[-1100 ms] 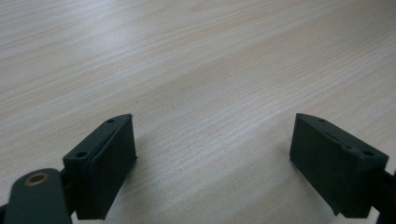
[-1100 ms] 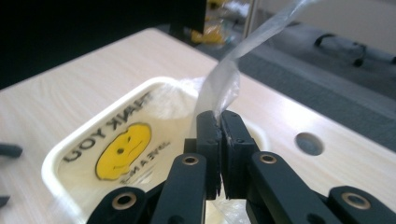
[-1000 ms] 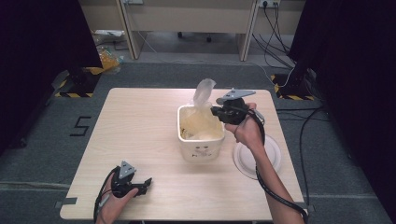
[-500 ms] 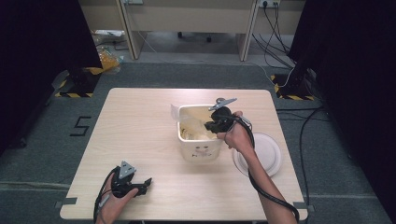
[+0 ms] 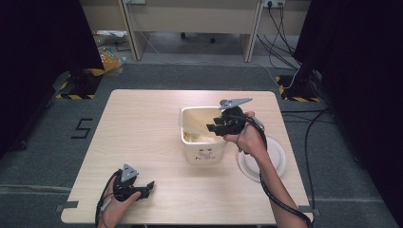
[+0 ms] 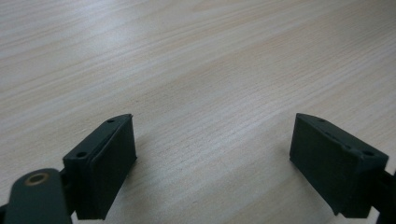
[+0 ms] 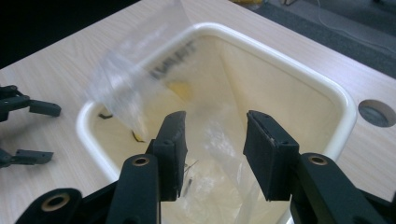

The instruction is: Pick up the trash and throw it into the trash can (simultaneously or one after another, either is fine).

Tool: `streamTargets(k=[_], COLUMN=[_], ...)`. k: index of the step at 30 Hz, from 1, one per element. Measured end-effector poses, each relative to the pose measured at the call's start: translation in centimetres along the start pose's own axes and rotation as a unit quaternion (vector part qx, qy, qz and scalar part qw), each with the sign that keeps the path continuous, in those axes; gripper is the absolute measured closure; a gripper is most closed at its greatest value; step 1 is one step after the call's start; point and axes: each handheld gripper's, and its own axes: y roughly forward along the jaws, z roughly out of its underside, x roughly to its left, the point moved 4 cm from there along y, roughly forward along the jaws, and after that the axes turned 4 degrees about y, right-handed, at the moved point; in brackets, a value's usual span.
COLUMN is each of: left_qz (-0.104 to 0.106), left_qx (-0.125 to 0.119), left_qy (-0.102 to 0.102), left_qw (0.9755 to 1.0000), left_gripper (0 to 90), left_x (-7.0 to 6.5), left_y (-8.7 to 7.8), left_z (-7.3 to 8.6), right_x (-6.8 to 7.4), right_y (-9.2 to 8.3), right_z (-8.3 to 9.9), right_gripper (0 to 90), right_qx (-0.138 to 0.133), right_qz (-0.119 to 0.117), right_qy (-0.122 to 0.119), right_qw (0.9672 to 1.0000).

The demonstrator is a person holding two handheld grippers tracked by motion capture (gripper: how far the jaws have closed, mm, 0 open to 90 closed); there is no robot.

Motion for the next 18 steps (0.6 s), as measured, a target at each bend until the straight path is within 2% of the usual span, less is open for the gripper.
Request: streamTargets(k=[5,8,14,15,16,18], left_qz=[0.000,-0.001,0.000,0.000,0.000,0.000], left_qx=[-0.001,-0.001,-0.002,-0.002,-0.002,-0.002], left_qy=[0.000,0.000,0.000,-0.001,-0.001,-0.001], left_qw=[1.0000,1.0000,1.0000,1.0000,1.0000,1.0000], left_gripper=[13.6,13.6,13.5,13.6,13.6,13.6], left_x=[0.0,0.0,0.0,0.0,0.0,0.0], left_y=[0.0,0.0,0.0,0.0,0.0,0.0], left_z=[0.0,0.0,0.0,0.0,0.0,0.0], right_x=[0.6,0.5,-0.9,-1.7,-1.7,-2.6], right_y=[-0.6,-1.0,-3.4,-4.3,-4.3,-5.1], right_z=[-0.1,0.1,1.3,2.0,2.0,3.0], right_gripper=[58.8,57.9,49.1,47.0,47.0,45.5], right_qx=[-0.010,-0.017,-0.041,-0.049,-0.049,-0.055], right_qz=[-0.001,0.001,0.028,0.037,0.037,0.046], right_qy=[-0.010,-0.006,0.007,0.018,0.018,0.032], right_qw=[0.9999,0.9998,0.9988,0.9980,0.9980,0.9969])
